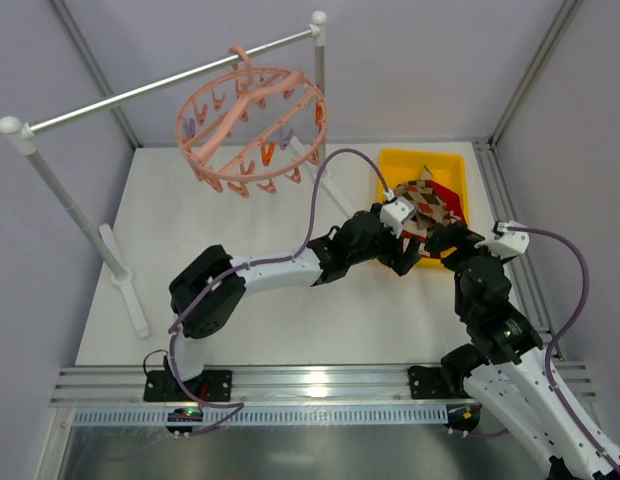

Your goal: Remove the socks clipped to the hanger

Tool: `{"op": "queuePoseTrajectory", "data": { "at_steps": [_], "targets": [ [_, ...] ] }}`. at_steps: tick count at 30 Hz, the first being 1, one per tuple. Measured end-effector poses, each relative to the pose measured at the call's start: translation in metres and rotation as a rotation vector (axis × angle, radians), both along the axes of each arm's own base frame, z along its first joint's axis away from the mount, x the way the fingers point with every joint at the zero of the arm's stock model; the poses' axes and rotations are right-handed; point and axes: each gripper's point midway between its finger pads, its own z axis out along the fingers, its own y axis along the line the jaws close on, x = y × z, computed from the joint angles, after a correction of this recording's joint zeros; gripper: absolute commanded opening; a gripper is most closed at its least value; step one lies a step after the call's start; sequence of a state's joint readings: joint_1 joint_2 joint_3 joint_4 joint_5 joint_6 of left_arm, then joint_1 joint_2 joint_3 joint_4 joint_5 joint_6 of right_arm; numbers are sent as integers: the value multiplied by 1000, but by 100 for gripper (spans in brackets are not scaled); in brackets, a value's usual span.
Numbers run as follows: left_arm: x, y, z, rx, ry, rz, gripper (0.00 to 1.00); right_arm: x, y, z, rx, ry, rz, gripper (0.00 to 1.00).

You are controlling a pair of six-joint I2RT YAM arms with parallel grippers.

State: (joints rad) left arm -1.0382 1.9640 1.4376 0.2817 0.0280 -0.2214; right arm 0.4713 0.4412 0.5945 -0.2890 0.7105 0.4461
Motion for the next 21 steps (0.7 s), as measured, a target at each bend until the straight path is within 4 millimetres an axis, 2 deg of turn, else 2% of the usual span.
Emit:
{"op": "queuePoseTrajectory", "data": {
  "at_steps": [2,4,5,7,9,11,13,21],
  "targets": [
    [-11,15,-33,63,32,-6,100,9,5,-9,-19,39,4,100],
    [-20,42,-73,149,68,24,100,17,10,-20,-38,80,11,100],
    [-22,51,-83,173,75,41,99,20,12,-24,-45,94,15,100],
    [-25,84,-110,248,87,114,100,24,17,-31,-53,117,25,100],
    [-31,117,-126,304,94,180,100,27,20,-35,-55,127,36,100],
    [-32,146,-126,316,88,247,100,28,22,-35,-49,119,43,100],
    [-35,178,-118,301,79,317,100,29,23,-33,-44,110,46,100],
    [-29,292,-55,116,-17,673,100,33,26,-32,-38,101,56,100]
  ]
}}
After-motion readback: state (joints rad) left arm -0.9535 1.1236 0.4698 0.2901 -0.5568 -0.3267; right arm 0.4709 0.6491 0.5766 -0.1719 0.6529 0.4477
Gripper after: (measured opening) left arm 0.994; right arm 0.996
